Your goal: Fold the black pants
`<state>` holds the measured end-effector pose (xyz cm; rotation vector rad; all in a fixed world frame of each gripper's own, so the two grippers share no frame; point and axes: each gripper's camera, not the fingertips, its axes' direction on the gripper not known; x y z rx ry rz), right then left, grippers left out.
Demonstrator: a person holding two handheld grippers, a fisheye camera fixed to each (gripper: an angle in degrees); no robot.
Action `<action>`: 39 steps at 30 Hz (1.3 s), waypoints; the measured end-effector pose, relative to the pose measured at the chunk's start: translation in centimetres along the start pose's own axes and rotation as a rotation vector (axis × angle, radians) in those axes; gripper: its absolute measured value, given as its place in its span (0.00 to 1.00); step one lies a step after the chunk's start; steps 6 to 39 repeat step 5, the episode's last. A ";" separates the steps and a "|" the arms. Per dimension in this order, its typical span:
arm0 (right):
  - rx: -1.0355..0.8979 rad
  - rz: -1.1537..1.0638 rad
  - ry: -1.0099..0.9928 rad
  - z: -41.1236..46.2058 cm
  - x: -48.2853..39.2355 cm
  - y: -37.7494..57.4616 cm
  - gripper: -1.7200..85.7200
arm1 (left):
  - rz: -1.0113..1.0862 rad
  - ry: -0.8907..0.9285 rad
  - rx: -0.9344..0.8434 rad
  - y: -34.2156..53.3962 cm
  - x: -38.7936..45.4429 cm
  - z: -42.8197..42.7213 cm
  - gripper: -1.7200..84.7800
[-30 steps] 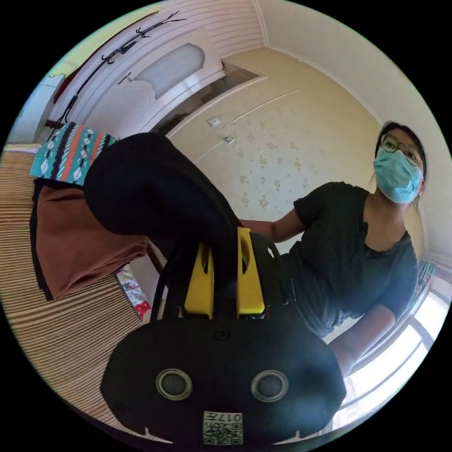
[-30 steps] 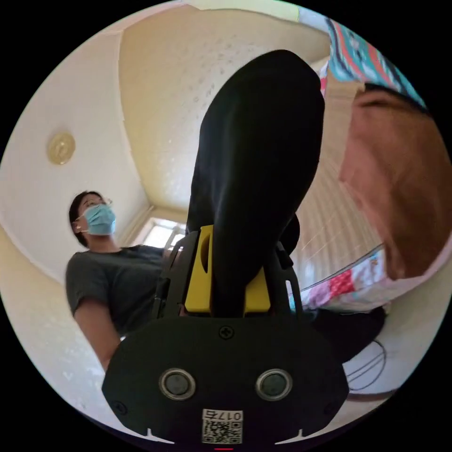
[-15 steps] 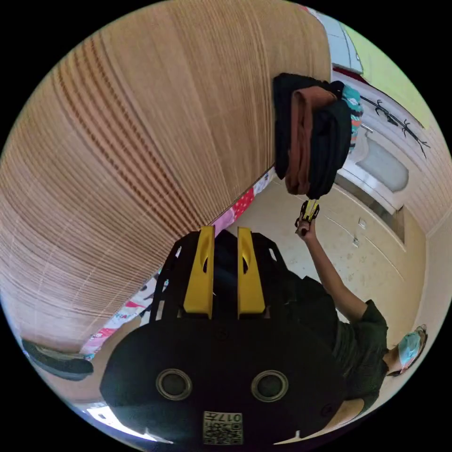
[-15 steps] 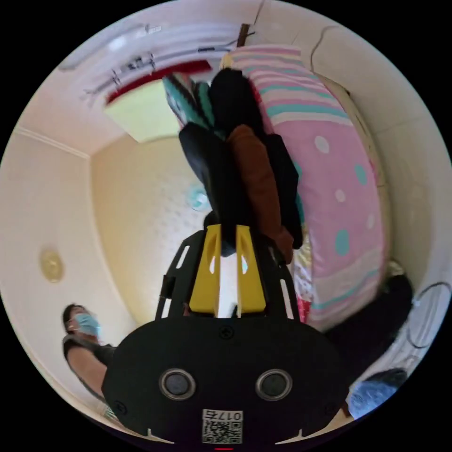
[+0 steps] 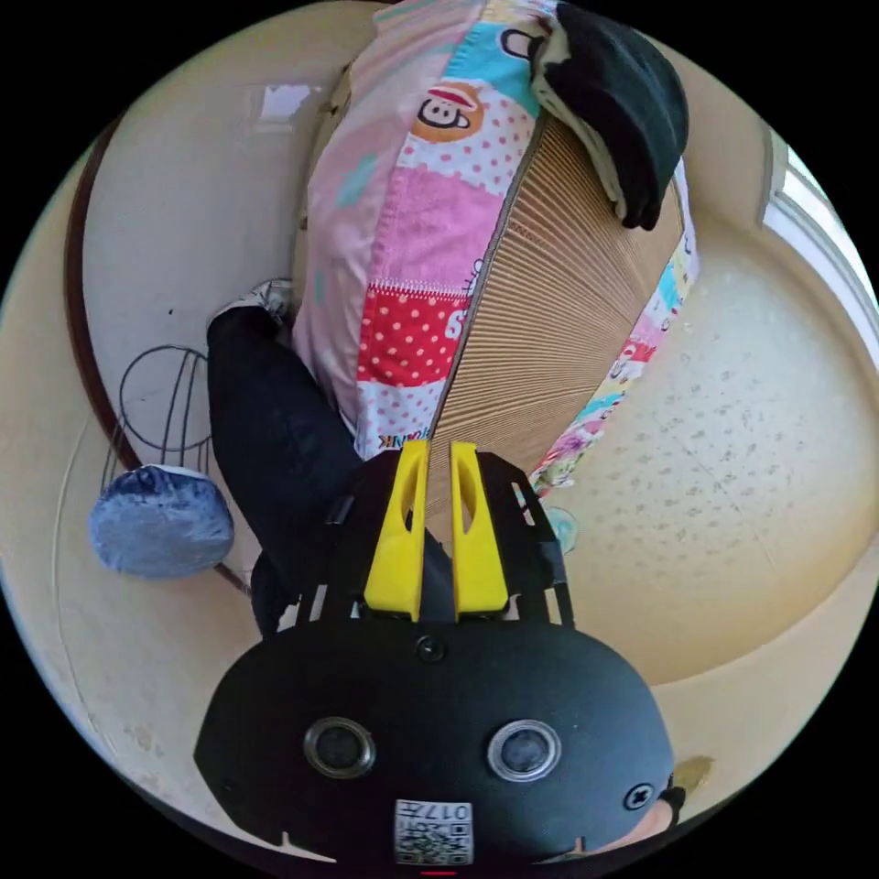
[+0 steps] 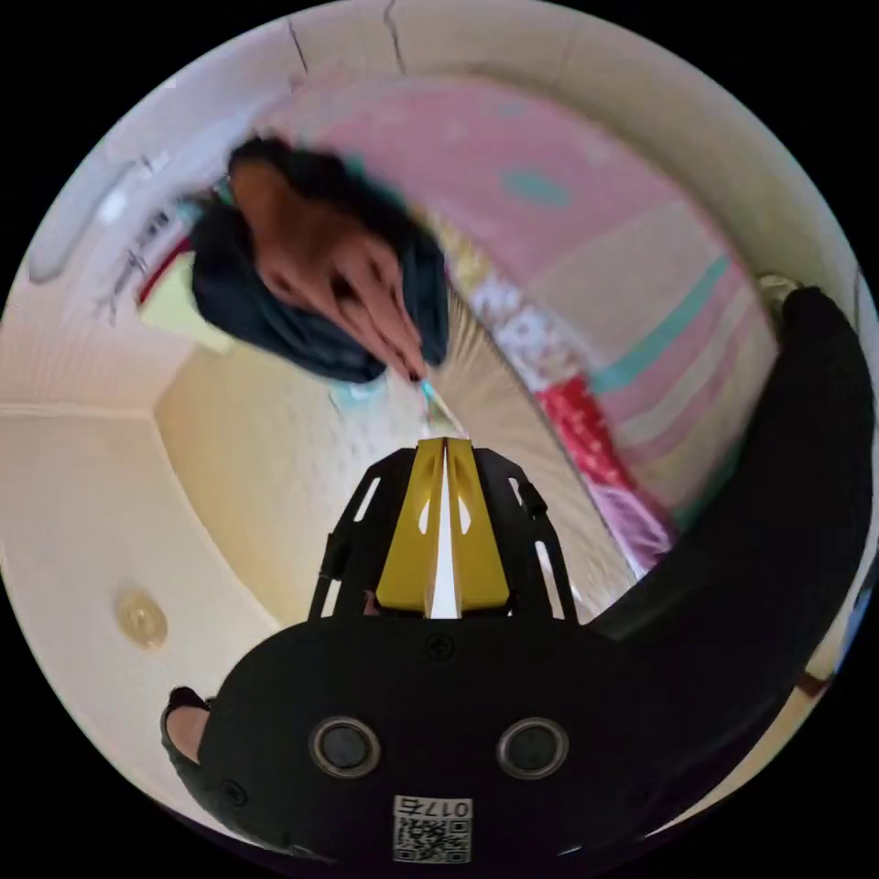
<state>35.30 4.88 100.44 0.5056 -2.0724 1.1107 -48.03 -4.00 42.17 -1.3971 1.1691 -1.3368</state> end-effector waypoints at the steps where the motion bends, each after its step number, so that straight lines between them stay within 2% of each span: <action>1: -0.178 -0.040 0.060 4.6 -1.1 -1.3 0.03 | -0.080 0.071 -0.050 0.2 -1.6 -0.3 0.07; 3: -0.406 -0.099 0.129 11.3 -2.7 -2.1 0.03 | -0.159 0.077 -0.100 0.0 -2.1 -2.3 0.07; 5: -0.588 -0.151 0.169 17.3 -3.9 -1.7 0.03 | -0.133 0.023 -0.072 -0.5 -0.7 -5.3 0.06; 39: -0.588 -0.151 0.169 17.3 -3.9 -1.7 0.03 | -0.133 0.023 -0.072 -0.5 -0.7 -5.3 0.06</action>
